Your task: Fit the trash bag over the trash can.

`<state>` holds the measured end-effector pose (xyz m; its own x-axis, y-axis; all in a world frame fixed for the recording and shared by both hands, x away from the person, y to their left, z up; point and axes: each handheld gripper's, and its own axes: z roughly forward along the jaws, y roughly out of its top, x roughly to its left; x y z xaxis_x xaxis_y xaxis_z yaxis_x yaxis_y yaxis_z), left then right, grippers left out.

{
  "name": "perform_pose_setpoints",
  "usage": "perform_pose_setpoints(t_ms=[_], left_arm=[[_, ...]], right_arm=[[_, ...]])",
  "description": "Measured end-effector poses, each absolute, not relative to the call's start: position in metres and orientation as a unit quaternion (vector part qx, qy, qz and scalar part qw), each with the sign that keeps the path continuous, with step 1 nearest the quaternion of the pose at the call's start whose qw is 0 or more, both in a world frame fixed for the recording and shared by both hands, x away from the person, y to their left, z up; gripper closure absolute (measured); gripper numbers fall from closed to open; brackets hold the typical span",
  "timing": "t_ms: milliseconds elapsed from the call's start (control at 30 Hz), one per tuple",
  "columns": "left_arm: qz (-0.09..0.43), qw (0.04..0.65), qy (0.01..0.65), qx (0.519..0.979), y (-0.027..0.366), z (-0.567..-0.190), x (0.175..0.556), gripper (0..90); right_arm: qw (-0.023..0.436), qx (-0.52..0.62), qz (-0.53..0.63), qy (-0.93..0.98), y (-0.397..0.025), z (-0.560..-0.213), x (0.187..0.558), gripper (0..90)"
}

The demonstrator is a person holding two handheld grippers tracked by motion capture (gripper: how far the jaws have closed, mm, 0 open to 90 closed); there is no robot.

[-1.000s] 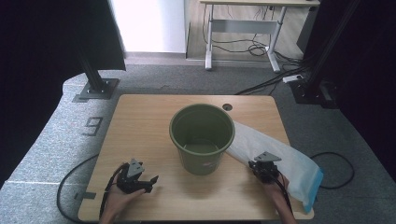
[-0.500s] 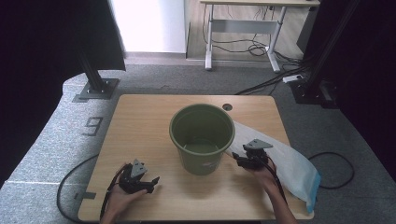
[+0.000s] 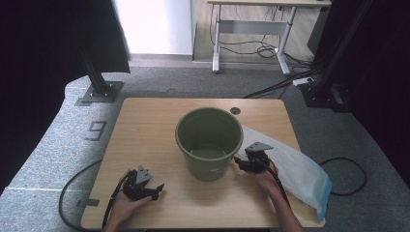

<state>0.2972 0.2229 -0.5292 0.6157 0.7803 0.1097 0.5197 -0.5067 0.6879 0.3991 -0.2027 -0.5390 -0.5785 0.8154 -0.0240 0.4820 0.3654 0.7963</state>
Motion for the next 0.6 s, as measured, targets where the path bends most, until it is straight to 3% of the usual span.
perform_pose_setpoints(t_ms=[333,600], left_arm=[[0.209,0.314,0.386,0.842,0.224,-0.529,0.297,16.2],[0.208,0.314,0.386,0.842,0.224,-0.529,0.297,16.2]], right_arm=[[0.215,0.423,0.355,0.805,-0.193,-0.550,0.407,42.2],[0.203,0.441,0.379,0.788,-0.205,-0.552,0.409,86.0]])
